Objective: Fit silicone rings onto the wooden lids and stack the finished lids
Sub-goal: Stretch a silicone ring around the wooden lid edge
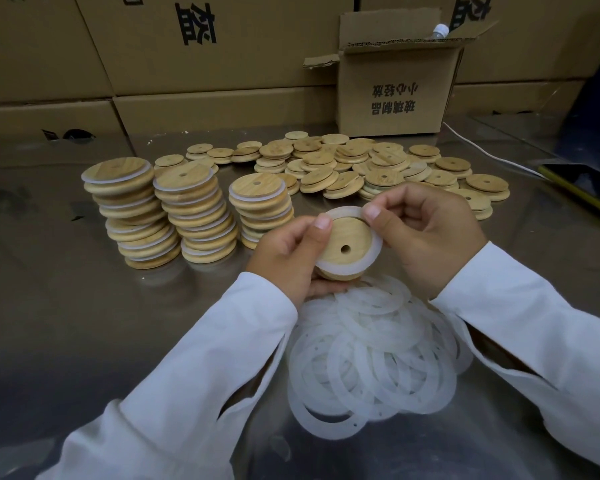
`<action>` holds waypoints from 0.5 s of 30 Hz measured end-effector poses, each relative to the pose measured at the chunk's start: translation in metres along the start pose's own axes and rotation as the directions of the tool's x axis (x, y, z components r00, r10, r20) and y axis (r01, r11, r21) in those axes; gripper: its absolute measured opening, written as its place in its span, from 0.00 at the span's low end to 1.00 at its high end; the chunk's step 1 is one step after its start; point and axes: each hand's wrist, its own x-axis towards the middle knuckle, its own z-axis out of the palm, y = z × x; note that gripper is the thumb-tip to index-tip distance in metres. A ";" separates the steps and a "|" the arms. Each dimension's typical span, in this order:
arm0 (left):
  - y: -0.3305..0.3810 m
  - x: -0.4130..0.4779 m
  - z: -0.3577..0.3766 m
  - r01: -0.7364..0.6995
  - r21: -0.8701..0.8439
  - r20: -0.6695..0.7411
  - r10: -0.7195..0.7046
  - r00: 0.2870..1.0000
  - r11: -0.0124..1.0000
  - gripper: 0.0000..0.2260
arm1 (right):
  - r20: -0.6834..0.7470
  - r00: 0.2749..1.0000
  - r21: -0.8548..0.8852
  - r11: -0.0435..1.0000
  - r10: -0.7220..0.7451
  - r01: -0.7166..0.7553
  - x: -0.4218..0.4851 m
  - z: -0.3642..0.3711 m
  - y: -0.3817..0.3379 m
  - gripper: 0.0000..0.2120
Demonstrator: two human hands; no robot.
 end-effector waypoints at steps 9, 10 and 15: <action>0.001 0.001 -0.002 -0.008 -0.050 -0.036 0.007 0.999 0.999 0.10 | 0.006 1.000 -0.038 0.999 0.015 -0.014 0.001 -0.001 0.001 0.06; 0.001 0.001 -0.002 -0.005 -0.061 -0.041 0.003 0.999 0.998 0.10 | 0.009 1.000 -0.036 0.999 0.015 -0.014 0.001 -0.001 0.001 0.06; 0.000 0.002 0.000 0.011 -0.088 -0.057 -0.016 0.998 0.996 0.10 | 0.006 1.000 -0.009 1.000 0.019 -0.019 -0.001 0.000 -0.001 0.05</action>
